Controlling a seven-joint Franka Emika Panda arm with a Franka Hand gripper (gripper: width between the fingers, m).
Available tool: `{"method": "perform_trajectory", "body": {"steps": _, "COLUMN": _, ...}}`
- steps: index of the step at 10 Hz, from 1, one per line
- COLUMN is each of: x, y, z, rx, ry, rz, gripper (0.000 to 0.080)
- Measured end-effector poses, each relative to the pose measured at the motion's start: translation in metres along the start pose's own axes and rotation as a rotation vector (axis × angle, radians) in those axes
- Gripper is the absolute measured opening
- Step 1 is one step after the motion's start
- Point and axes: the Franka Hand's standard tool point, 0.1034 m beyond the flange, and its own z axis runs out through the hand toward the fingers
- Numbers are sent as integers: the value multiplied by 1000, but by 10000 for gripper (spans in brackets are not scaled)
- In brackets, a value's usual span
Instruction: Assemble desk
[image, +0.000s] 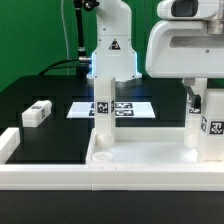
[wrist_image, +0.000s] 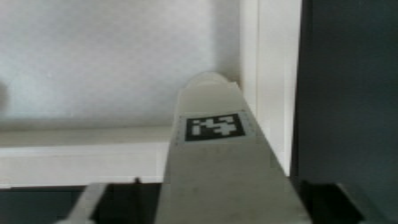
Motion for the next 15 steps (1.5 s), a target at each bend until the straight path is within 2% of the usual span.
{"method": "perform_trajectory", "body": {"steps": 3, "x": 0, "y": 0, "z": 0, "rx": 3, "ry": 1, "rz": 261, "gripper": 288}}
{"method": "perform_trajectory", "body": {"steps": 5, "x": -2, "y": -2, "z": -2, "rx": -4, "ry": -6, "rz": 587, "gripper": 288}}
{"method": "perform_trajectory", "body": {"steps": 6, "x": -2, "y": -4, "z": -3, "rx": 12, "ry": -17, "rz": 785, "gripper": 288}}
{"method": "perform_trajectory", "body": {"steps": 8, "x": 0, "y": -3, "z": 0, "rx": 87, "ry": -61, "rz": 1240, "gripper": 289}}
{"method": "perform_trajectory", "body": {"steps": 9, "x": 0, "y": -2, "z": 0, "rx": 97, "ry": -73, "rz": 1349, "gripper": 289}}
{"method": "perform_trajectory", "body": {"steps": 10, "x": 0, "y": -2, "z": 1, "rx": 95, "ry": -75, "rz": 1441, "gripper": 289}}
{"method": "perform_trajectory", "body": {"steps": 12, "x": 0, "y": -3, "z": 1, "rx": 93, "ry": -73, "rz": 1447, "gripper": 291}}
{"method": "perform_trajectory", "body": {"steps": 13, "x": 0, "y": -3, "z": 1, "rx": 93, "ry": -73, "rz": 1436, "gripper": 452}}
{"method": "perform_trajectory", "body": {"steps": 14, "x": 1, "y": -3, "z": 1, "rx": 99, "ry": -66, "rz": 1398, "gripper": 452}}
{"method": "perform_trajectory", "body": {"steps": 15, "x": 9, "y": -1, "z": 0, "rx": 132, "ry": -24, "rz": 1160, "gripper": 584}}
